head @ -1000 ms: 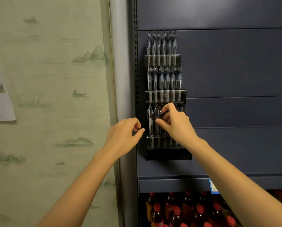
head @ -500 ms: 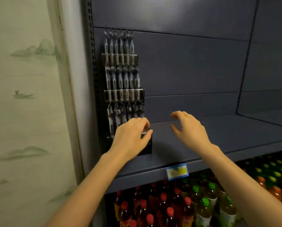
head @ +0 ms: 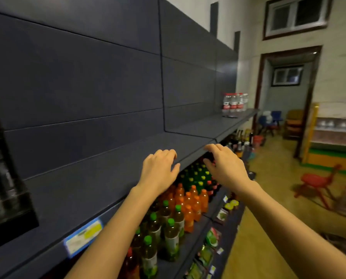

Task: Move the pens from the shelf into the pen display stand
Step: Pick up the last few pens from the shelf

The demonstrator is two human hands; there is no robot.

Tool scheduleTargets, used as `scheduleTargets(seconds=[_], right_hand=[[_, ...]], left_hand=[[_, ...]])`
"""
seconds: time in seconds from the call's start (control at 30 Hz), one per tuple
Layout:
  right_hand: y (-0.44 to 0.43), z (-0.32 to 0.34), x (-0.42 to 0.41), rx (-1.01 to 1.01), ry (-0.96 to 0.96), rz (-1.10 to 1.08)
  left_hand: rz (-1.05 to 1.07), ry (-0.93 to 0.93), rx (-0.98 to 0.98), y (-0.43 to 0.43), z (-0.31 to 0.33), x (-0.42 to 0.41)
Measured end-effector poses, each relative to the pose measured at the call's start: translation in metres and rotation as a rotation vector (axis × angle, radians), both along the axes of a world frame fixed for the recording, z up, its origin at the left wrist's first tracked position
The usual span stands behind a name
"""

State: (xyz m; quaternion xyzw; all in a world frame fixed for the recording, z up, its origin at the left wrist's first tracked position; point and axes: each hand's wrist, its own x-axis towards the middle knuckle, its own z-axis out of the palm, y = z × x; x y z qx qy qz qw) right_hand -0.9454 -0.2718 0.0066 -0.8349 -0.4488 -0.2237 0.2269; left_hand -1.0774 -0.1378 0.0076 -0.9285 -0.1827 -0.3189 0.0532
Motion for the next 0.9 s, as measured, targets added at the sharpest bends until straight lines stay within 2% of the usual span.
scheduleTargets(seconds=[0.27,0.9], right_hand=[[-0.068,-0.01,0.097,-0.027,0.006,-0.234],[-0.116,-0.018,0.357,-0.101,-0.098,-0.382]], left_hand=[[-0.121,0.073,0.072,-0.046,-0.006,0.127],[-0.2,0.144,0.11,-0.082,-0.004,0.413]])
